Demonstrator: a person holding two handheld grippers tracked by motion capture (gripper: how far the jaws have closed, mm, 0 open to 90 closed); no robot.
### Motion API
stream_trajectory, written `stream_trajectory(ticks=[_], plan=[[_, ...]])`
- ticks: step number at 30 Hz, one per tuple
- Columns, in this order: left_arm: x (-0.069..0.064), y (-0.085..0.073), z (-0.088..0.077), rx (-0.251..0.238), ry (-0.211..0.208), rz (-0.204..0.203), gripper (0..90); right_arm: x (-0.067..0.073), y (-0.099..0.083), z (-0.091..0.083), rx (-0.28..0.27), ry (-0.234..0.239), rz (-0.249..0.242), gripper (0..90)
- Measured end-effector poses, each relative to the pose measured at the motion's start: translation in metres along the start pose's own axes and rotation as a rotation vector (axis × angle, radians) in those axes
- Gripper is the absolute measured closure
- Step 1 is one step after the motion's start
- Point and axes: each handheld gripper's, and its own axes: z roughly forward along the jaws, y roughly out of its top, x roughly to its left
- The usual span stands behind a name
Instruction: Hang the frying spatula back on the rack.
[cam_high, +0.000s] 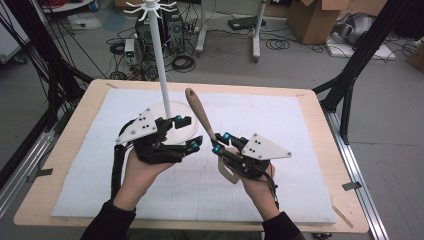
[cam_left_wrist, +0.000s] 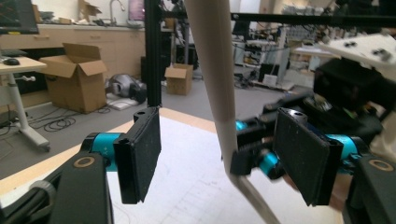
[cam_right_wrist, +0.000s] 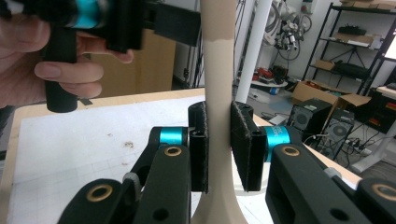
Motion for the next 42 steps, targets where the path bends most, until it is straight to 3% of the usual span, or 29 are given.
stream_trajectory(ticks=[5, 10, 16, 20, 29, 30, 31, 36, 37, 38, 42], plan=[[-0.001, 0.000, 0.007, -0.023, 0.007, -0.028, 42.8, 0.004, 0.001, 0.003, -0.004, -0.004, -0.012, 78.0], [-0.003, -0.001, 0.015, 0.003, 0.013, -0.037, 45.3, 0.004, 0.001, 0.004, -0.008, -0.008, -0.013, 78.0], [-0.001, -0.002, 0.019, 0.002, -0.007, -0.071, 59.4, 0.006, 0.001, 0.006, -0.007, -0.016, -0.017, 78.0], [-0.002, -0.003, 0.021, 0.006, -0.023, -0.063, 75.4, 0.006, 0.001, 0.007, -0.003, -0.025, -0.015, 78.0], [0.003, -0.002, 0.022, 0.022, -0.056, -0.068, 76.9, 0.004, 0.000, 0.009, 0.002, -0.016, -0.014, 76.5], [0.004, -0.001, 0.021, 0.028, -0.063, -0.064, 77.0, 0.003, 0.000, 0.009, 0.000, 0.003, -0.010, 69.6], [0.005, -0.001, 0.021, 0.031, -0.067, -0.061, 77.0, 0.003, 0.000, 0.009, 0.000, 0.003, -0.010, 69.6], [0.014, 0.005, 0.016, 0.051, -0.098, -0.024, 77.2, -0.006, -0.001, 0.002, -0.017, 0.036, 0.010, 50.6], [0.014, 0.005, 0.016, 0.051, -0.098, -0.024, 77.2, -0.006, -0.001, 0.002, -0.017, 0.036, 0.010, 50.6], [0.018, 0.010, 0.013, 0.054, -0.113, -0.010, 77.2, -0.011, -0.003, -0.001, -0.016, 0.061, 0.037, 44.7], [0.028, 0.022, 0.007, 0.072, -0.118, 0.023, 77.2, -0.021, -0.008, -0.009, 0.010, 0.107, 0.058, 31.9]])
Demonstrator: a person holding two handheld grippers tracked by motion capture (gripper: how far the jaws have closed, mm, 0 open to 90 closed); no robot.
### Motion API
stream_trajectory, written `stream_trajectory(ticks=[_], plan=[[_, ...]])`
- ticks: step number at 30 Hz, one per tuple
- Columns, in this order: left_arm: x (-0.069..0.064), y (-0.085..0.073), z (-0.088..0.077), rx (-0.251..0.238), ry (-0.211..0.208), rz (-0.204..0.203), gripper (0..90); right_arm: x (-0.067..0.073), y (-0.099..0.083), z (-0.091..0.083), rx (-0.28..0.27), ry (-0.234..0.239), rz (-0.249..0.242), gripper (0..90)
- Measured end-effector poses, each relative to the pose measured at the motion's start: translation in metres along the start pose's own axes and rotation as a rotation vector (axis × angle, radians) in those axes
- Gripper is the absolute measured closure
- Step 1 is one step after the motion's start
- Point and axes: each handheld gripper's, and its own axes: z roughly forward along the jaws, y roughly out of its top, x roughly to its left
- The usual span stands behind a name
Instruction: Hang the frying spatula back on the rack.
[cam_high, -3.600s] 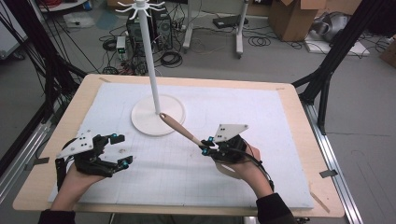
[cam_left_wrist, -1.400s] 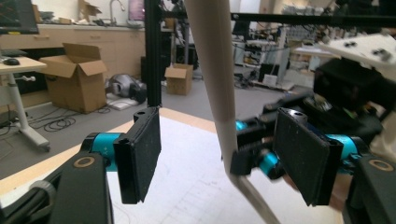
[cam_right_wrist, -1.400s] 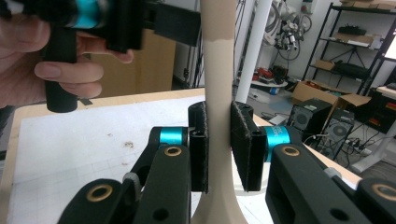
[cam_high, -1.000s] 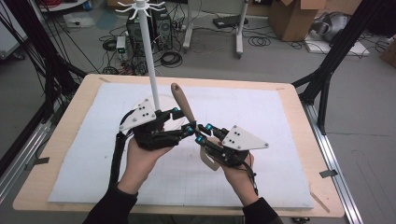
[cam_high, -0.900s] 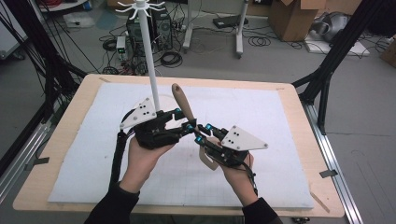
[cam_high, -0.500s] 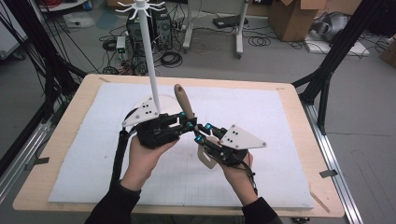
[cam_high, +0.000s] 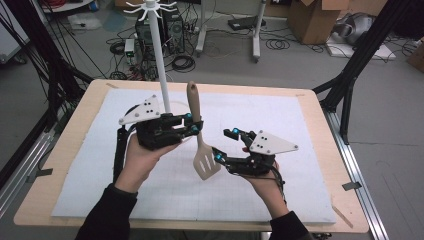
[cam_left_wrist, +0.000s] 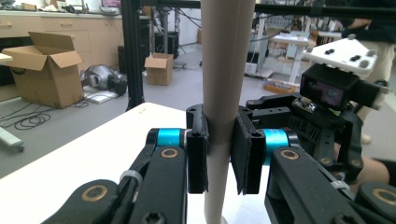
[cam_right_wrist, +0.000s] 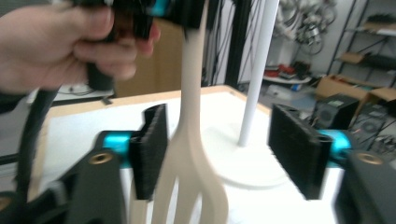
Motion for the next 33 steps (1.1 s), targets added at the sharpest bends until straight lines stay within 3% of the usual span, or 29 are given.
stream_trajectory(ticks=[3, 5, 13, 21, 24, 33], plan=[[0.004, 0.006, -0.003, 0.014, 0.001, 0.020, 77.2, -0.004, -0.003, -0.006, 0.013, 0.011, 0.012, 26.1], [0.011, 0.019, -0.008, 0.031, -0.002, 0.039, 77.2, -0.010, -0.008, -0.016, 0.031, 0.026, 0.028, 20.1], [0.031, 0.043, -0.012, 0.073, -0.017, 0.045, 77.1, -0.020, -0.025, -0.040, 0.050, 0.032, 0.046, 17.9], [0.061, 0.065, -0.016, 0.074, 0.014, 0.034, 77.1, -0.025, -0.029, -0.049, 0.033, 0.014, 0.053, 17.8], [0.076, 0.070, -0.019, 0.067, 0.036, 0.008, 77.1, -0.027, -0.030, -0.051, 0.033, 0.012, 0.057, 17.8], [0.097, 0.079, -0.024, 0.060, 0.076, -0.016, 77.1, -0.029, -0.032, -0.052, 0.040, 0.030, 0.060, 18.1]])
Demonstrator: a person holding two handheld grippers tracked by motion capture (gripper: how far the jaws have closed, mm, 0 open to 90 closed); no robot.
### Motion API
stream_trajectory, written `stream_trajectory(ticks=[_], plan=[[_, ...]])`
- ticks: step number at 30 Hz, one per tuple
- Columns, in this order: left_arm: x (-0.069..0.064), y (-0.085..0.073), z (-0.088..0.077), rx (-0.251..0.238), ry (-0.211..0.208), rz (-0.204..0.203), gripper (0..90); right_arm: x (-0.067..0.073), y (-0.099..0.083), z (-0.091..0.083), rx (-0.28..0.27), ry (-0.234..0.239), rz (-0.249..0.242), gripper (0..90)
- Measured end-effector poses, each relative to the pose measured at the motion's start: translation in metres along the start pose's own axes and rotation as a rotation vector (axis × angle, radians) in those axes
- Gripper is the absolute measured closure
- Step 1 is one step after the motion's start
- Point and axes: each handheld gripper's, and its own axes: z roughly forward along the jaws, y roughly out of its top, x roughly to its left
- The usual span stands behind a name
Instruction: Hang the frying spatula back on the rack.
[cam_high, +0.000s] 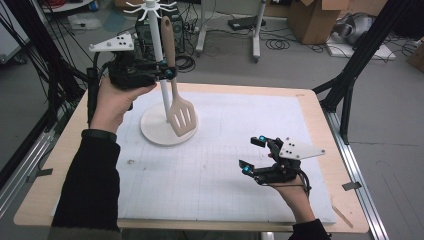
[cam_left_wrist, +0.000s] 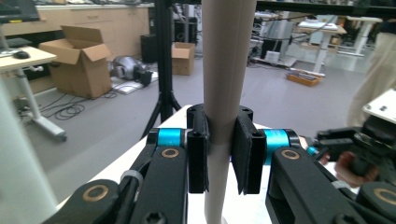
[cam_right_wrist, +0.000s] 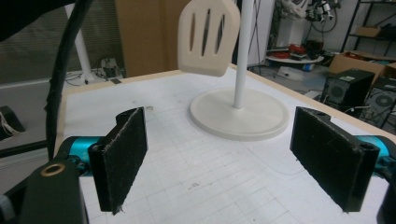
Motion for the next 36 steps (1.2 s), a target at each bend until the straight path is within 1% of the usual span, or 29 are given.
stream_trajectory(ticks=[2, 3, 6, 9, 11, 16, 20, 22, 26, 27, 31, 32, 36], plan=[[0.005, 0.000, 0.000, 0.001, 0.004, -0.014, 77.1, 0.001, 0.000, 0.000, 0.001, 0.001, 0.003, 18.2], [0.007, 0.000, 0.000, 0.005, 0.004, -0.017, 77.1, 0.000, 0.000, 0.000, -0.006, 0.002, -0.006, 18.3], [0.012, 0.001, 0.001, 0.013, 0.004, -0.025, 77.1, 0.001, 0.000, -0.001, -0.005, 0.007, 0.004, 18.4], [0.016, 0.001, 0.004, 0.016, 0.007, -0.033, 77.1, 0.000, 0.000, 0.000, -0.005, 0.011, 0.003, 18.4], [0.017, 0.002, 0.005, 0.022, 0.006, -0.035, 77.1, 0.000, -0.001, 0.000, -0.001, 0.011, 0.013, 18.4], [0.019, 0.002, 0.007, 0.020, 0.006, -0.046, 77.1, -0.001, -0.001, -0.001, -0.005, 0.013, 0.021, 18.4], [0.020, 0.001, 0.008, 0.022, 0.001, -0.047, 77.1, 0.000, -0.001, -0.002, -0.009, 0.018, 0.023, 18.4], [0.021, 0.001, 0.008, 0.016, -0.007, -0.050, 77.1, -0.001, -0.001, -0.002, -0.015, 0.015, 0.014, 18.4], [0.021, 0.001, 0.007, 0.011, -0.013, -0.055, 77.1, -0.001, -0.001, -0.002, -0.012, 0.015, 0.020, 18.4], [0.021, 0.001, 0.006, 0.006, -0.021, -0.057, 77.1, -0.001, -0.001, -0.002, -0.013, 0.017, 0.021, 18.4], [0.022, 0.000, 0.005, 0.014, -0.025, -0.061, 77.1, 0.000, -0.001, -0.001, -0.008, 0.018, 0.026, 18.4], [0.024, -0.001, 0.005, 0.010, -0.032, -0.071, 77.1, 0.000, -0.001, -0.001, -0.007, 0.018, 0.023, 18.4], [0.027, -0.002, 0.005, 0.012, -0.030, -0.084, 77.1, 0.000, -0.001, -0.001, -0.007, 0.019, 0.024, 18.4]])
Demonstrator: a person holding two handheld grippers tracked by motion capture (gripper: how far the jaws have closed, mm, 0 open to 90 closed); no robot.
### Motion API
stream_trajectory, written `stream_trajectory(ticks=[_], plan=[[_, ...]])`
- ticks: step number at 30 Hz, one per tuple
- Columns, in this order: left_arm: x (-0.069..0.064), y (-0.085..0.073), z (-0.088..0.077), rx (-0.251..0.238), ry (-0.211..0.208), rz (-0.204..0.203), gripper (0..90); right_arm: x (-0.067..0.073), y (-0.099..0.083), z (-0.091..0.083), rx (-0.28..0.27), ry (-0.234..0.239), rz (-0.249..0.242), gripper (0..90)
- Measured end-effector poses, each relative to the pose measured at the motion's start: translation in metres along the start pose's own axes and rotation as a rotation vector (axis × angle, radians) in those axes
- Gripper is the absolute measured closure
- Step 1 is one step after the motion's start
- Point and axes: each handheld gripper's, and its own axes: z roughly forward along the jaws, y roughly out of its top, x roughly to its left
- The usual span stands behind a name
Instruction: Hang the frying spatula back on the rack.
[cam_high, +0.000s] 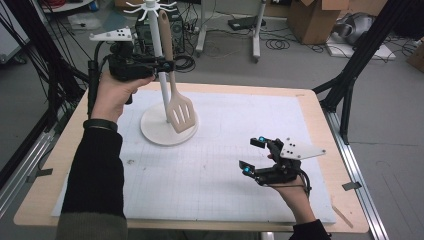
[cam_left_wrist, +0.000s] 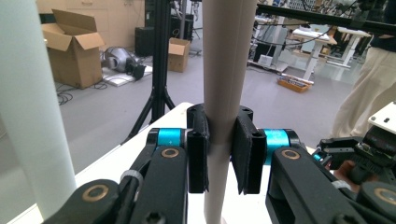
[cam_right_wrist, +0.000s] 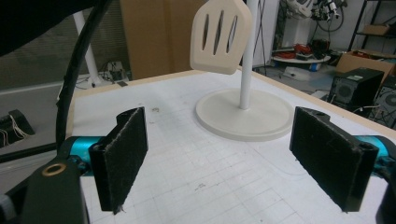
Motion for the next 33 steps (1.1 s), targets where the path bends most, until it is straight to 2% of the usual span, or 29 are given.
stream_trajectory(ticks=[8, 14, 18, 20, 22, 24, 27, 29, 31, 32, 33], plan=[[0.008, -0.003, 0.000, -0.006, 0.010, -0.019, 77.0, 0.000, 0.000, 0.000, -0.002, 0.004, 0.000, 18.4], [0.013, -0.006, 0.001, 0.004, 0.051, -0.033, 77.0, -0.001, -0.001, 0.000, -0.002, 0.004, -0.004, 18.4], [0.016, -0.011, 0.000, -0.021, 0.068, -0.034, 76.9, 0.000, -0.001, -0.001, 0.000, 0.006, 0.002, 18.4], [0.018, -0.017, -0.001, -0.058, 0.082, -0.020, 76.6, 0.000, -0.001, -0.002, 0.001, 0.003, 0.008, 18.4], [0.019, -0.018, -0.002, -0.064, 0.087, -0.024, 75.6, 0.000, -0.002, -0.002, 0.002, 0.004, 0.006, 18.4], [0.019, -0.018, -0.004, -0.086, 0.115, -0.046, 69.8, -0.001, -0.002, -0.001, -0.001, 0.000, 0.001, 18.4], [0.017, -0.017, -0.005, -0.082, 0.142, -0.047, 55.7, -0.001, -0.002, -0.001, 0.002, 0.000, 0.002, 18.4], [0.011, -0.017, -0.007, -0.064, 0.186, -0.002, 47.6, -0.001, -0.002, -0.001, 0.004, 0.001, 0.004, 18.4], [0.009, -0.018, -0.008, -0.060, 0.200, 0.007, 40.7, -0.002, -0.002, -0.001, 0.003, 0.000, 0.000, 18.4], [0.007, -0.018, -0.010, -0.054, 0.212, 0.019, 40.7, -0.002, -0.003, -0.001, 0.005, 0.000, 0.003, 18.4], [0.002, -0.021, -0.015, -0.036, 0.241, 0.044, 34.8, -0.002, -0.003, -0.001, 0.007, -0.001, 0.010, 18.4]])
